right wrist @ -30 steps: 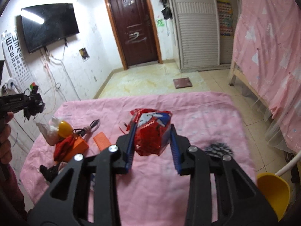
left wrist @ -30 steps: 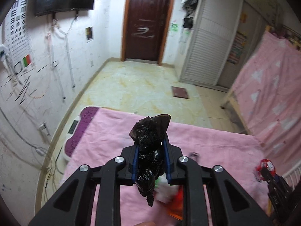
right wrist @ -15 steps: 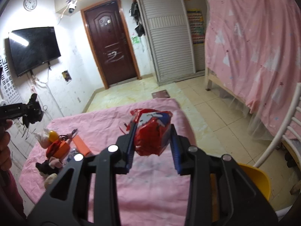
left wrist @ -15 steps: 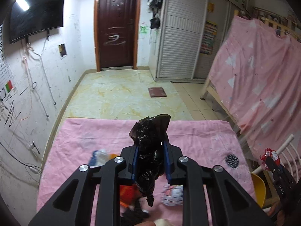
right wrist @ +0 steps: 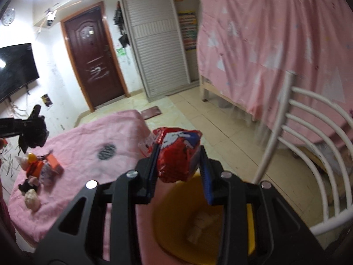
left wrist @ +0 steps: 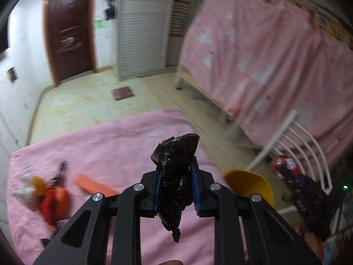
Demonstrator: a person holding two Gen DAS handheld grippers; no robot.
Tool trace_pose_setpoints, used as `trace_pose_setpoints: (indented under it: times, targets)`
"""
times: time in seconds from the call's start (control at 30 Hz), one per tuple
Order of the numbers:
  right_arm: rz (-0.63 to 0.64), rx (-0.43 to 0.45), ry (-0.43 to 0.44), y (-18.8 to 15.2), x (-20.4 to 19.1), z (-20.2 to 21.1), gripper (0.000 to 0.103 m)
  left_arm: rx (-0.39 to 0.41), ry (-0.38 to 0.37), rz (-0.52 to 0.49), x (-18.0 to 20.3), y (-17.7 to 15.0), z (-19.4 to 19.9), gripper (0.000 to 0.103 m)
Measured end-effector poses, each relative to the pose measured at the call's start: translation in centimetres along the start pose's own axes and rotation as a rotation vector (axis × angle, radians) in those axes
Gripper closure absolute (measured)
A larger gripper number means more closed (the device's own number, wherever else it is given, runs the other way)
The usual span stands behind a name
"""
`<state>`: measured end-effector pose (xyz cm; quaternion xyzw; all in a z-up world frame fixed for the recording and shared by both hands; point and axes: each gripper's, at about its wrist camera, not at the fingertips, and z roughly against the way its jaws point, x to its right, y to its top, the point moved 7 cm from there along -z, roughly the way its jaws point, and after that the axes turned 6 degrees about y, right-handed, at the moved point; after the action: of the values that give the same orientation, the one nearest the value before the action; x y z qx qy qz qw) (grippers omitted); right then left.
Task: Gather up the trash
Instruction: 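Carry both bags to the yellow bin and open both tools over it, then move both tools back over the bed toward remaining items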
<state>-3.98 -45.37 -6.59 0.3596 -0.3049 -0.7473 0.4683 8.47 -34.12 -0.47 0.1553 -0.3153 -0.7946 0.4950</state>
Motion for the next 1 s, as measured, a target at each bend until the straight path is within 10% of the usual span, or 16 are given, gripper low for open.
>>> trace_pose_setpoints:
  times: [0.33, 0.5, 1.0]
  targets:
    - [-0.090, -0.022, -0.053, -1.5, 5.4, 0.3, 0.052, -0.061, -0.134, -0.154, 11.4, -1.5, -1.8, 0.087]
    - [-0.132, -0.004, -0.065, -1.6, 7.4, 0.9, 0.051, -0.066, -0.178, -0.212, 15.3, -2.1, -1.8, 0.047]
    - [-0.111, -0.006, -0.018, -1.3, 5.6, 0.4, 0.051, -0.046, -0.152, -0.190, 14.0, -1.4, -0.8, 0.042]
